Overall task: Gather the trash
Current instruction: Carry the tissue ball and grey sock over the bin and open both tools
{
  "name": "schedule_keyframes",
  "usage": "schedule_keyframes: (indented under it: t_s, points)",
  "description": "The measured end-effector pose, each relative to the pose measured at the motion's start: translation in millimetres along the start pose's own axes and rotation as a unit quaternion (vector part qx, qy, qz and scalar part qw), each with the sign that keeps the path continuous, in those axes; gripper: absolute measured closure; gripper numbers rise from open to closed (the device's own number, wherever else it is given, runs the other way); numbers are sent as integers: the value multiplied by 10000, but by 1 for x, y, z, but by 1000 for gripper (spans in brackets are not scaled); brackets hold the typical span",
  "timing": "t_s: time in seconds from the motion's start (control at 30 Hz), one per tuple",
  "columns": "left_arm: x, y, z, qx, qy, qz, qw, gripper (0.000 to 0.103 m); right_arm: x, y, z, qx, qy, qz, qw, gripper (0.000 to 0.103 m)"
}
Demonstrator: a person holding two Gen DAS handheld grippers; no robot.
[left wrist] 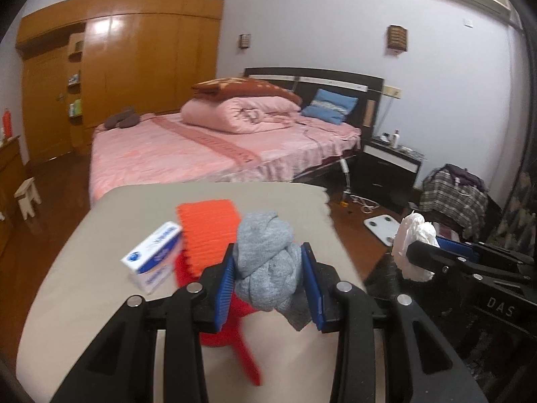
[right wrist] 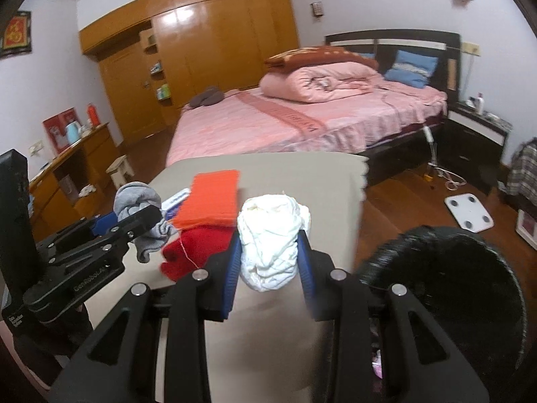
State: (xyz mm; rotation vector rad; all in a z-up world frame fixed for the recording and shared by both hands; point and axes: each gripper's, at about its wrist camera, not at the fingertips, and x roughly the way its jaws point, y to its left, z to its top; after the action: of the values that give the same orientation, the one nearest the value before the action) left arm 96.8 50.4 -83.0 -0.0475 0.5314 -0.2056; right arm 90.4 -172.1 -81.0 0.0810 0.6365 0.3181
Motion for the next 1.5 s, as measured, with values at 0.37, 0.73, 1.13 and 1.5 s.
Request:
schedule_keyframes:
  t_s: [0.37,0.73,1.13,1.5]
  points:
    - [7,-81,8,458,-97,-723,9963,66,-43,-70,-21,382,-170,-724,9965,71]
    - [28,-151,0,791,149,-1407,9868,65,-76,-130,-52,804,-167,-1346,9875,71]
    - [55,-210,-11,1008,388,-1923,9754,55,-96,-169,-62,1060,-258,-1803,9775,55]
    - [42,-180,-2,906,86,-1511,9843,21,-110,-177,-60,1307,-541,-2150,9663,6]
